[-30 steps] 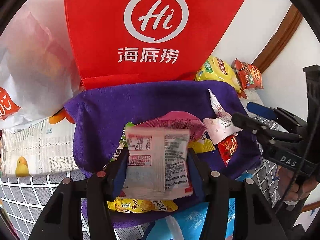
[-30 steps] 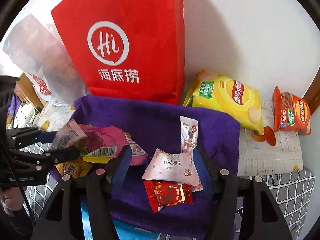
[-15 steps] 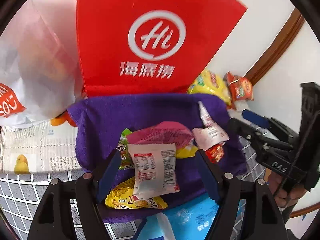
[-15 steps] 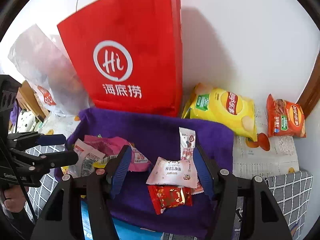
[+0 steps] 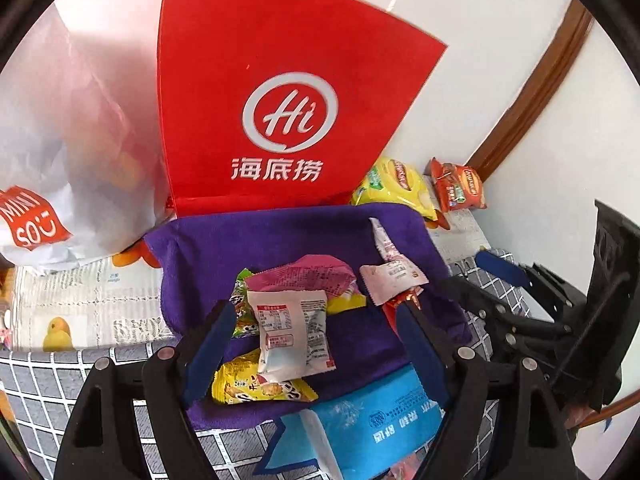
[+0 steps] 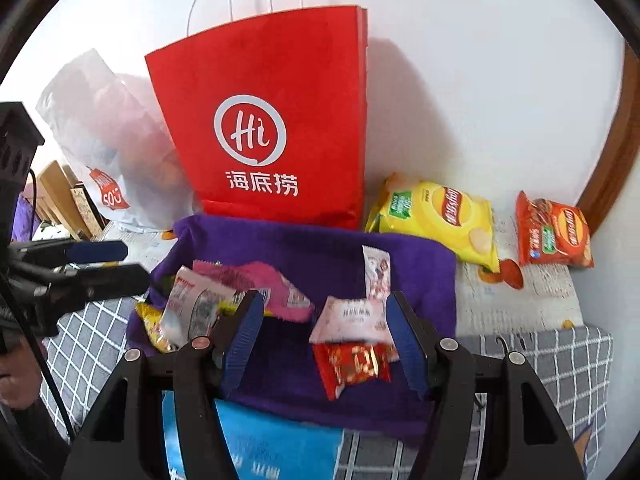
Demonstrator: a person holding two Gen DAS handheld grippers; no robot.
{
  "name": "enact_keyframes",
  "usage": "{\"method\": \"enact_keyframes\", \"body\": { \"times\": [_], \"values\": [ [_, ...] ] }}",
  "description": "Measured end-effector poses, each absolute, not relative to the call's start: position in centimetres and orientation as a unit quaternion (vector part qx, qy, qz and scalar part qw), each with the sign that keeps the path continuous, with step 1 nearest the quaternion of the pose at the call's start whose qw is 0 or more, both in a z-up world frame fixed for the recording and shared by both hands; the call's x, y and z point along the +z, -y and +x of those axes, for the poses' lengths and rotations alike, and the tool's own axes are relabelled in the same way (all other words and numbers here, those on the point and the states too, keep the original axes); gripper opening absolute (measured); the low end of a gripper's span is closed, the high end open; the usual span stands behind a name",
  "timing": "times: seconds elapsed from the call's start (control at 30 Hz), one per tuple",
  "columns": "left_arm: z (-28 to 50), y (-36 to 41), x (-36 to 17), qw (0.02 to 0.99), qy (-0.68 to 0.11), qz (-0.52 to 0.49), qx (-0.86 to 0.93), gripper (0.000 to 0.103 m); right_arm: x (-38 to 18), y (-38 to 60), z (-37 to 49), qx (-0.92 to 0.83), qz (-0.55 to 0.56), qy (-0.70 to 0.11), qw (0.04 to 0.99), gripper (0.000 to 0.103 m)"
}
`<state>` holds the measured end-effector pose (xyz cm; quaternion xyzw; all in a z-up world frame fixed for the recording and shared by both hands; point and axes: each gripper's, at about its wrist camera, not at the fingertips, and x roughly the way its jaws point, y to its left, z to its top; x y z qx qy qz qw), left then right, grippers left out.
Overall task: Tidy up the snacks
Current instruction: 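Withdraw both open tools back toward the snacks beside the blue tissue pack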
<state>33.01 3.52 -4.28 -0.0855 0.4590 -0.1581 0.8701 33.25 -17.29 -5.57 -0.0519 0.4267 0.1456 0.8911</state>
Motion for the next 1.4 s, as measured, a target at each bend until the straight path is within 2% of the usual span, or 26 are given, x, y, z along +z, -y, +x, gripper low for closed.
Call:
{"method": "enact_keyframes", "body": {
  "times": [0.3, 0.5, 1.0, 1.4],
  "values": [
    [29.5, -2.4, -1.0, 0.886, -0.43, -0.06, -0.161, 0.081, -3.0, 19.3, 27.7, 0.129, -0.035, -0.423, 0.896, 0.063],
    [26.4, -2.7, -1.4, 0.88, -0.446, -0.036, -0.159, 0.081, -2.3, 19.7, 23.9, 0.123, -0.028, -0.409, 0.904, 0.063],
    [21.3, -5.6, -1.8, 0.879, -0.452, -0.038, -0.147, 0.081, -4.5, 19.2, 18.0, 0.107, -0.007, -0.433, 0.895, 0.063],
    [19.1, -6.3, -4.9, 0.87, -0.471, -0.055, -0.136, 0.081, -9.2, 17.8, 16.4, 0.143, 0.008, -0.481, 0.865, 0.063]
  ]
}}
